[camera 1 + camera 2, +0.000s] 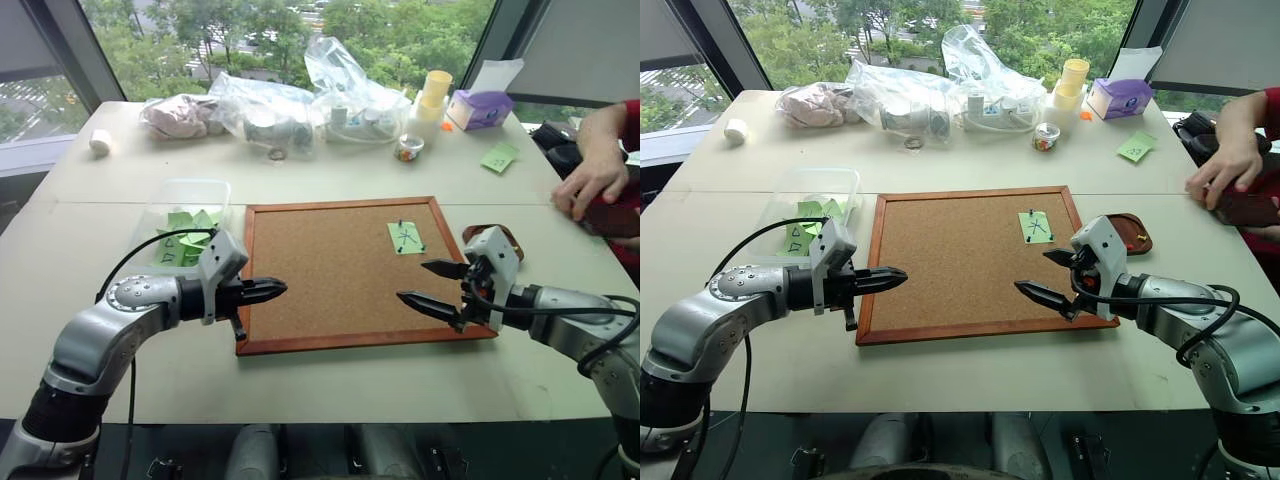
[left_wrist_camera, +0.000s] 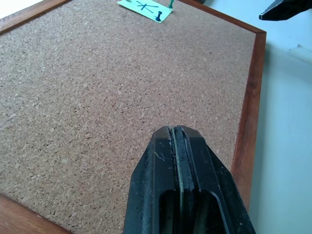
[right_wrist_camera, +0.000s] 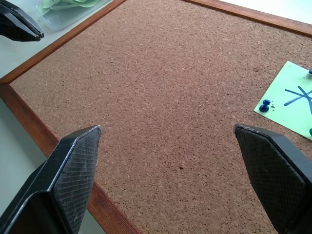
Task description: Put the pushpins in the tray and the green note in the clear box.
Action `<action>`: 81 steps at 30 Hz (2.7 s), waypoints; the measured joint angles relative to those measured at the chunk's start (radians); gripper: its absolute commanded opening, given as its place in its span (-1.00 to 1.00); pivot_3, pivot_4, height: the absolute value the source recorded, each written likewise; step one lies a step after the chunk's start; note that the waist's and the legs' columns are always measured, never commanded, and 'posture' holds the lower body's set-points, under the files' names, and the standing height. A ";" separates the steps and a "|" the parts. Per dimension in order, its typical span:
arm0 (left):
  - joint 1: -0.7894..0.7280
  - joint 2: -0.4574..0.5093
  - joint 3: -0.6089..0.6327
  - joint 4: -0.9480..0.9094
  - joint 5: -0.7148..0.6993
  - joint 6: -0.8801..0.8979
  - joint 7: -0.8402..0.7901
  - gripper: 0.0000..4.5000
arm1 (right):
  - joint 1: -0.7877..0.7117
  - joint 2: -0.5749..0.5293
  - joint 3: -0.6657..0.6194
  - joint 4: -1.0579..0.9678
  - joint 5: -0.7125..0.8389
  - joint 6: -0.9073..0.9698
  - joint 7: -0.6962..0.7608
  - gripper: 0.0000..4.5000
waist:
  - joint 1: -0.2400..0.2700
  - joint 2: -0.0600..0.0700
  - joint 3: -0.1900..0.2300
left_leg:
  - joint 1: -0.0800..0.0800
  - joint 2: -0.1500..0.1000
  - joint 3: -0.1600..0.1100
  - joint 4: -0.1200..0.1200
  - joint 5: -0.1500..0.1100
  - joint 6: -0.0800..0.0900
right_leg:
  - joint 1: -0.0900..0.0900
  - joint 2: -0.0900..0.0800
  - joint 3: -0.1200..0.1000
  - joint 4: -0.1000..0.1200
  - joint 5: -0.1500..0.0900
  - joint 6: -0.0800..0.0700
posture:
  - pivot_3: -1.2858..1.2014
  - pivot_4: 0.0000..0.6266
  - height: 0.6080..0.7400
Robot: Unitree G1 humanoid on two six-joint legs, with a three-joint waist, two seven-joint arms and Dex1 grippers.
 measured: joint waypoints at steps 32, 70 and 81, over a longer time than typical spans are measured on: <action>-0.299 -0.154 -0.326 0.311 0.301 -0.048 0.021 -0.99 | -0.370 0.150 0.160 0.419 -0.279 -0.130 -0.108 1.00 | -0.003 0.000 0.000 | 0.000 -0.001 0.002 0.000 0.002 -0.003 | -0.001 0.002 0.001 0.001 0.000 0.000 | 0.03 -0.52 0.97; -0.302 -0.163 -0.343 0.310 0.375 -0.078 0.018 -1.00 | -0.682 0.363 0.176 1.149 -0.540 -0.441 -0.059 -0.98 | -0.005 0.002 -0.001 | 0.001 0.000 0.003 0.001 0.003 -0.005 | -0.001 0.000 0.001 0.002 0.000 0.001 | 0.03 -0.52 0.97; -0.301 -0.179 -0.340 0.319 0.389 -0.085 0.024 -1.00 | -0.643 0.382 0.120 1.082 -0.507 -0.484 -0.114 -0.98 | -0.006 0.002 -0.001 | 0.001 0.000 0.004 0.001 0.003 -0.006 | -0.001 0.000 0.001 0.002 0.000 0.001 | 0.03 -0.52 0.97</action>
